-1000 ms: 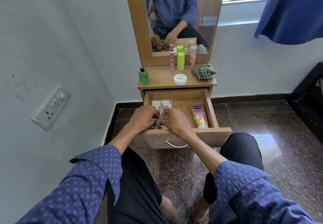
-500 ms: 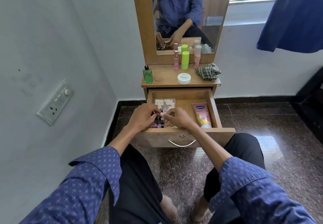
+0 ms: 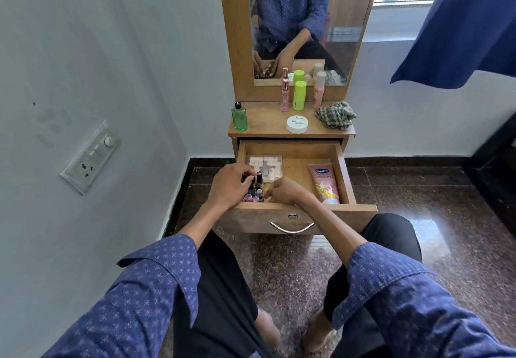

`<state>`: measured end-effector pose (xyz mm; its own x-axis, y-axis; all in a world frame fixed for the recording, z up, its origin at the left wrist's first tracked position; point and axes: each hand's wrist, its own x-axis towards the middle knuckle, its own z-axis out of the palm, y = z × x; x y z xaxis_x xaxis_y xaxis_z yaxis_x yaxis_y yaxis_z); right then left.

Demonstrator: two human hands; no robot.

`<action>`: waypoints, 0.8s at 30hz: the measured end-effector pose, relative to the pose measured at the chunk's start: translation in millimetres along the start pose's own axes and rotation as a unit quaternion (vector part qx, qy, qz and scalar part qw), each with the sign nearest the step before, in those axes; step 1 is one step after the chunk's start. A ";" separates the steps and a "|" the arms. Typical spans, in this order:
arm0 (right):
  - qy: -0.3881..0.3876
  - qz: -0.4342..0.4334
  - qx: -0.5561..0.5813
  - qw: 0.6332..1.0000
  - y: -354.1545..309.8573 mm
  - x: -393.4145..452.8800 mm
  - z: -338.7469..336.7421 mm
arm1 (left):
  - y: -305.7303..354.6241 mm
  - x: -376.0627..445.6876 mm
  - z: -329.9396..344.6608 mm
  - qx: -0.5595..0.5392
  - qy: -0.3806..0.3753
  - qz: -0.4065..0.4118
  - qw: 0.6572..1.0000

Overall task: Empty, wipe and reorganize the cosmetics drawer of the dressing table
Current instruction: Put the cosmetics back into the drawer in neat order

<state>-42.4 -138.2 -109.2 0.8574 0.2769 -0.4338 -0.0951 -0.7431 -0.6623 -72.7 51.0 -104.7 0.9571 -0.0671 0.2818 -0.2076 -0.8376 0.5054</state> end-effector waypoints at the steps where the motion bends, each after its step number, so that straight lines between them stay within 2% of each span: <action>1: -0.002 -0.006 -0.006 1.000 -1.8 -0.1 1.0 | -0.4 -0.3 0.3 0.001 -0.001 -0.001 1.000; 6: 0.013 -0.016 0.012 1.000 -2.2 -0.2 2.8 | -0.9 -0.5 1.5 0.011 -0.009 -0.005 1.000; 24: -0.004 -0.041 -0.009 0.999 -2.0 -2.9 3.3 | 0.7 -2.4 1.1 0.036 -0.020 -0.003 0.999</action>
<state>-46.3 -135.6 -108.6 0.8580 0.3414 -0.3838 -0.0161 -0.7290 -0.6843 -74.9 50.0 -106.0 0.9660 -0.0817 0.2454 -0.1874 -0.8750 0.4464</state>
